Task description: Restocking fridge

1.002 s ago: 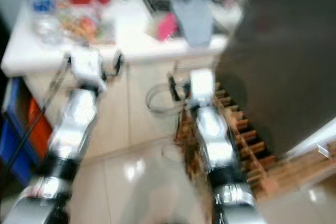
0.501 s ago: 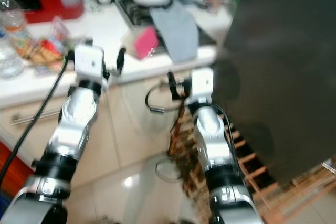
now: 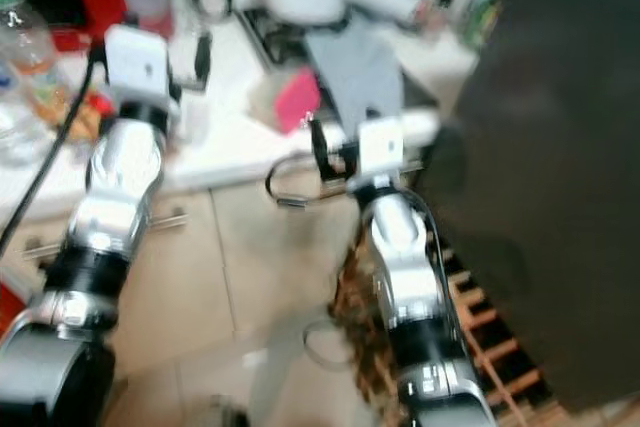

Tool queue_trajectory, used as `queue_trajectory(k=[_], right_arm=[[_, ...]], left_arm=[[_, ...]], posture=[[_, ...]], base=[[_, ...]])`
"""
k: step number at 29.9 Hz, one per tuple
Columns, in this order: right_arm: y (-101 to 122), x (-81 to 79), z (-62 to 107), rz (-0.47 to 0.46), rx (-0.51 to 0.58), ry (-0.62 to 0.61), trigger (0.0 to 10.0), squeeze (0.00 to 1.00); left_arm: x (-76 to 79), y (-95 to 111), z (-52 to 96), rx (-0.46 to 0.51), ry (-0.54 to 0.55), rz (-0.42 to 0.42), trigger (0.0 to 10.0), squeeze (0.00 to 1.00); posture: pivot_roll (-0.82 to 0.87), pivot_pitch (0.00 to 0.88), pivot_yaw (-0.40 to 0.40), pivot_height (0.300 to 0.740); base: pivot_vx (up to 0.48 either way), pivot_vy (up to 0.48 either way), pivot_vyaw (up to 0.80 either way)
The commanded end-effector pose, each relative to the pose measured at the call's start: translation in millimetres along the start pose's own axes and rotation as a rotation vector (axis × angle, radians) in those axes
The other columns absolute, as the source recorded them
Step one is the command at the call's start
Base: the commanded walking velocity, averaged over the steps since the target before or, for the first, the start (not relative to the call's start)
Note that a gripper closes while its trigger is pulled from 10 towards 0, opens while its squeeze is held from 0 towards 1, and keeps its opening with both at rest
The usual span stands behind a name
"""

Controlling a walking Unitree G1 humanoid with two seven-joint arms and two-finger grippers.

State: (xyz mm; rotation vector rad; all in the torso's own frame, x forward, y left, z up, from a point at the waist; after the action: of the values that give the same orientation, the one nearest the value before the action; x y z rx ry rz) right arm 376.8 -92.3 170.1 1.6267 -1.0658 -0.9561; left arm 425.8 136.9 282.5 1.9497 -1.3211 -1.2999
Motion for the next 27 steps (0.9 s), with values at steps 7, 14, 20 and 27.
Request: queue_trajectory(k=[7,14,20,27], right_arm=[[17.7,3.6,4.3,-0.002,0.039,-0.012,10.0,0.00],[26.3,11.7,39.3,0.018,0.013,-0.028,10.0,0.00],[38.7,30.0,70.9,0.069,0.005,-0.106,10.0,0.00],[43.8,47.7,118.9,0.173,-0.084,-0.131,10.0,0.00]], left_arm=[[20.3,-9.8,-28.3,-0.115,-0.077,0.028,10.0,0.00],[55.1,-25.1,-27.6,-0.249,-0.191,0.042,10.0,0.00],[45.2,-26.3,-5.4,-0.155,-0.067,0.297,10.0,0.00],[34.0,-38.8,136.6,-0.196,-0.058,0.466,10.0,0.00]], posture=[[-0.06,0.000,-0.056,0.740],[-0.16,0.000,-0.048,0.740],[-0.20,0.000,0.004,0.740],[-0.11,0.000,-0.047,0.740]], base=[[0.000,0.000,0.00],[0.000,0.000,0.00],[0.000,0.000,0.00],[0.000,0.000,0.00]])
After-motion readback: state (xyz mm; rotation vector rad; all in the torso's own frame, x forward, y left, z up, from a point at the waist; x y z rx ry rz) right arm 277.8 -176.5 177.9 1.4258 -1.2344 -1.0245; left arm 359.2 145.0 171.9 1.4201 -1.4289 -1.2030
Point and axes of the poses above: a point about 5 cm out from each wrist's last joint towards the gripper, its own z axis pointing back from the gripper into the wrist, its own y axis along the axis of the wrist's last joint, x = y × z, the point moved 5 cm from there along -z, pointing out of the wrist towards the gripper, and after that the axes turned 9 degrees about -z, right-handed, at the moved point
